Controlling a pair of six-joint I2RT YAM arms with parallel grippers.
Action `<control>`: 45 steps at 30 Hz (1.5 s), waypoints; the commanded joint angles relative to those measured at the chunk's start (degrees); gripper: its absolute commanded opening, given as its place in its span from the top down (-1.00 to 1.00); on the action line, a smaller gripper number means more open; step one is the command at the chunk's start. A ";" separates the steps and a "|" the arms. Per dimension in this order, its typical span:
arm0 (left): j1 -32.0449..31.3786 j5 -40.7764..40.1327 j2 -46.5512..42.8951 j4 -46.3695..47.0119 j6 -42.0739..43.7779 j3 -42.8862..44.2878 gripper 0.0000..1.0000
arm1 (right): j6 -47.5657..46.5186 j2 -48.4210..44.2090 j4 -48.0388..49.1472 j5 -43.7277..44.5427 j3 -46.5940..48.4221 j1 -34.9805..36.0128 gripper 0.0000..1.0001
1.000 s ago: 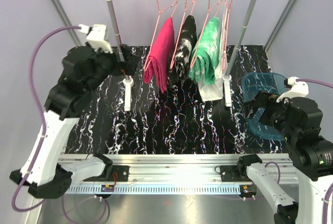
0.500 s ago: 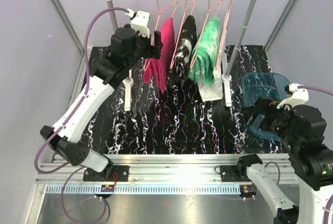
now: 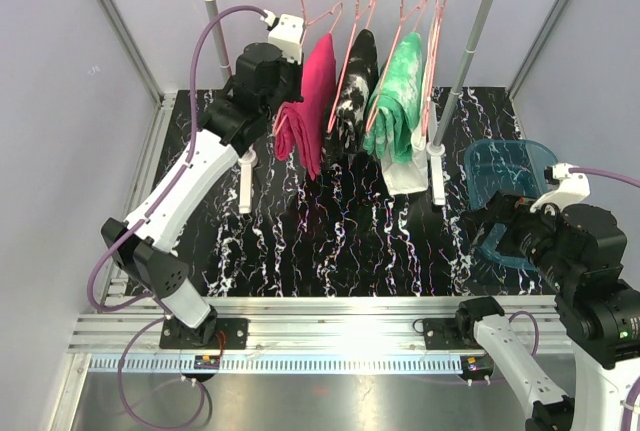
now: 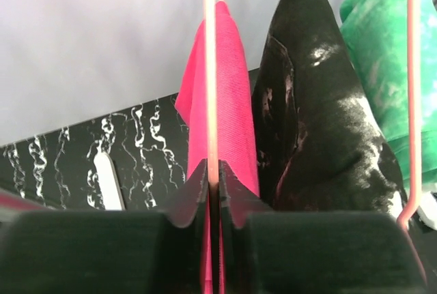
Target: Remove the trousers from the hanger
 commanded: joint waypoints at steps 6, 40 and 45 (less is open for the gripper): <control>-0.12 -6.34 -2.35 4.75 -5.11 6.56 1.00 | 0.12 0.05 1.04 -1.09 0.60 0.00 -0.99; -0.65 -2.04 -13.34 14.17 -11.01 5.95 1.00 | -3.13 1.00 19.93 -7.84 -0.46 -0.09 -0.99; -0.82 -3.26 -18.25 11.80 -12.24 0.35 1.00 | -5.15 9.17 21.26 -21.27 4.37 0.00 -0.99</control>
